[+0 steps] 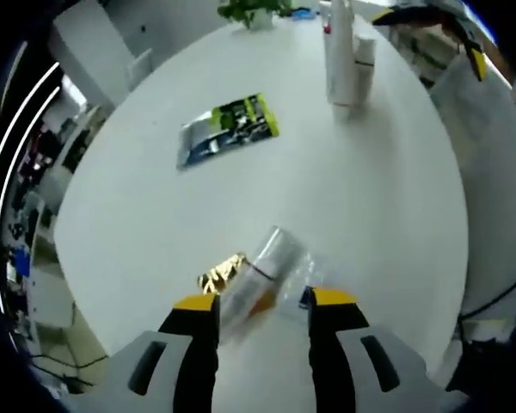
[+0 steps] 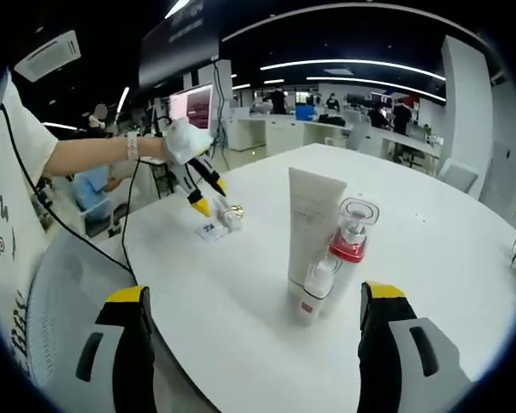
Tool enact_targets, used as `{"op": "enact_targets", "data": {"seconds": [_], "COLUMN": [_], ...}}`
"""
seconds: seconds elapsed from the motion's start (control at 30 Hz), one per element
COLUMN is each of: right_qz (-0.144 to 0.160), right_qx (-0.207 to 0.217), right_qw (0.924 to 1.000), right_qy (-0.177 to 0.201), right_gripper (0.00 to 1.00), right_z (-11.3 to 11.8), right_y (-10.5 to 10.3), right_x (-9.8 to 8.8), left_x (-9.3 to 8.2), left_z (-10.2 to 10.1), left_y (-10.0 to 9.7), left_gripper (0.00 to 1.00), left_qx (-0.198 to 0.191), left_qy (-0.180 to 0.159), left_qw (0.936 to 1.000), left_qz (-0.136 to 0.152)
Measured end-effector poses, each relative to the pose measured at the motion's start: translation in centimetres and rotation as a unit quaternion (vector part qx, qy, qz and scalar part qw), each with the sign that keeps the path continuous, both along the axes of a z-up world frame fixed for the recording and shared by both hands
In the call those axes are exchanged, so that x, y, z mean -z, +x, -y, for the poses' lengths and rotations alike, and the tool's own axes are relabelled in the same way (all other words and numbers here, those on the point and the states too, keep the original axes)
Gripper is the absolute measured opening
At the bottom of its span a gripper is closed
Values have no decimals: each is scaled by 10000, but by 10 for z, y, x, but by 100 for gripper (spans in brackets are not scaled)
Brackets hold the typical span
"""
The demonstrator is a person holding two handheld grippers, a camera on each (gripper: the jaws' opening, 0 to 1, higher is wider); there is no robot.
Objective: Arrange the skincare products in the storage area until every visible bottle or jar stands upright without overlapping.
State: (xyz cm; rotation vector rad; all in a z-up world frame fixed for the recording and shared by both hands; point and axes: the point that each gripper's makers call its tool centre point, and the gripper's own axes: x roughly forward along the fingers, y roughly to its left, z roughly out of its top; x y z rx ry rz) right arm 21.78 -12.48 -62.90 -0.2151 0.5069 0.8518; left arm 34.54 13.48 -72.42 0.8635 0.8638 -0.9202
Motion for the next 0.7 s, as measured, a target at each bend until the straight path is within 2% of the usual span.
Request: {"op": "enact_targets", "data": {"seconds": [0.17, 0.3, 0.47, 0.7], "right_qz": [-26, -49, -100, -142], "right_qx": [3, 17, 8, 1], "right_qw": [10000, 10000, 9999, 9999], "right_qy": [5, 14, 12, 17], "right_gripper": [100, 100, 100, 100], "right_z": [0, 2, 0, -1], "right_y": [-1, -1, -2, -2], "right_x": [1, 2, 4, 5], "left_x": [8, 17, 20, 28], "left_z": [0, -9, -7, -8], "left_y": [6, 9, 9, 8], "left_gripper": [30, 28, 30, 29], "left_qx": [96, 259, 290, 469], "left_qy": [92, 404, 399, 605], "left_qw": [9999, 9987, 9984, 9964], "left_qz": [-101, -195, -262, -372]}}
